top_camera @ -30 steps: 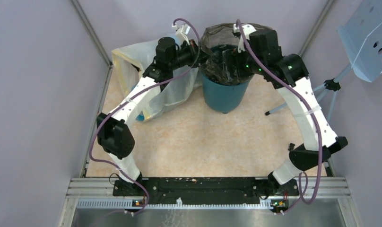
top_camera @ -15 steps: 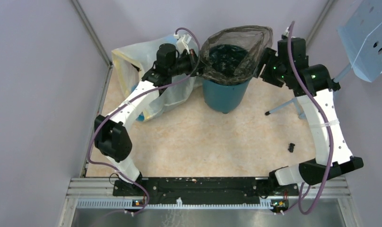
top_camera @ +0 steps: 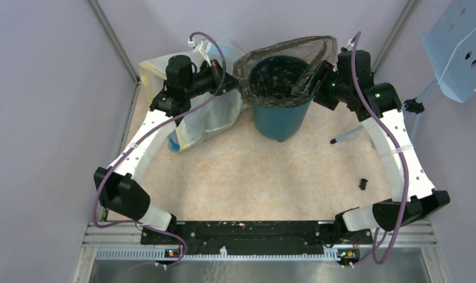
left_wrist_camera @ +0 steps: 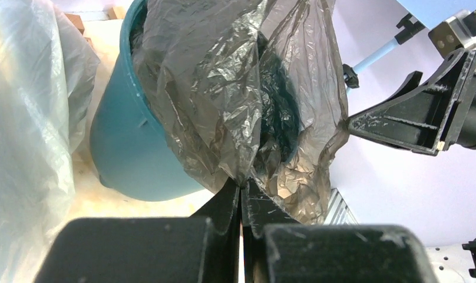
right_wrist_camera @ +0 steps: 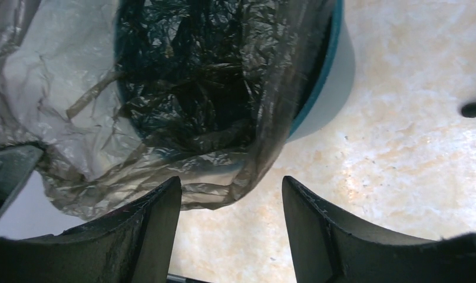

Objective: Put the trash bags into the trash bin

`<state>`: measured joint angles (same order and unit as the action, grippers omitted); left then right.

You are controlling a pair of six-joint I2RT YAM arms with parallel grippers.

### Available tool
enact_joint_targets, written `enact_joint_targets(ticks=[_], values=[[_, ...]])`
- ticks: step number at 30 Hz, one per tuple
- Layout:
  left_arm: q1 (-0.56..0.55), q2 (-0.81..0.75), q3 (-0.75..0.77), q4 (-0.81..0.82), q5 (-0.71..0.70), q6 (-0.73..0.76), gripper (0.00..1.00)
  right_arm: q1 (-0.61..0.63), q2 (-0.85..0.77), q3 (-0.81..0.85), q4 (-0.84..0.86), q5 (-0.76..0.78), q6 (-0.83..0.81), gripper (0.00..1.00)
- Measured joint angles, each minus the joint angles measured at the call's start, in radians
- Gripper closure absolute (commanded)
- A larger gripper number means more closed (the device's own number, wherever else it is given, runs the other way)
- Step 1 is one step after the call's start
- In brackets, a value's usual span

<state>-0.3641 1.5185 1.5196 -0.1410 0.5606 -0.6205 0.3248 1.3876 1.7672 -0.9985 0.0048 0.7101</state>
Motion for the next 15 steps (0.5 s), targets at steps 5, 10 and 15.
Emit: enact_joint_targets(ticks=[5, 10, 15], values=[[0.000, -0.028, -0.064, 0.007, 0.005, -0.015, 1.00, 0.000, 0.003, 0.000, 0.036, -0.015, 0.013, 0.37], [0.001, -0.028, -0.092, 0.008, 0.005, -0.035, 1.00, 0.000, 0.032, 0.005, 0.042, -0.012, 0.024, 0.51], [0.008, -0.028, -0.092, 0.022, 0.004, -0.035, 1.00, 0.000, 0.088, 0.055, 0.019, 0.006, 0.003, 0.91]])
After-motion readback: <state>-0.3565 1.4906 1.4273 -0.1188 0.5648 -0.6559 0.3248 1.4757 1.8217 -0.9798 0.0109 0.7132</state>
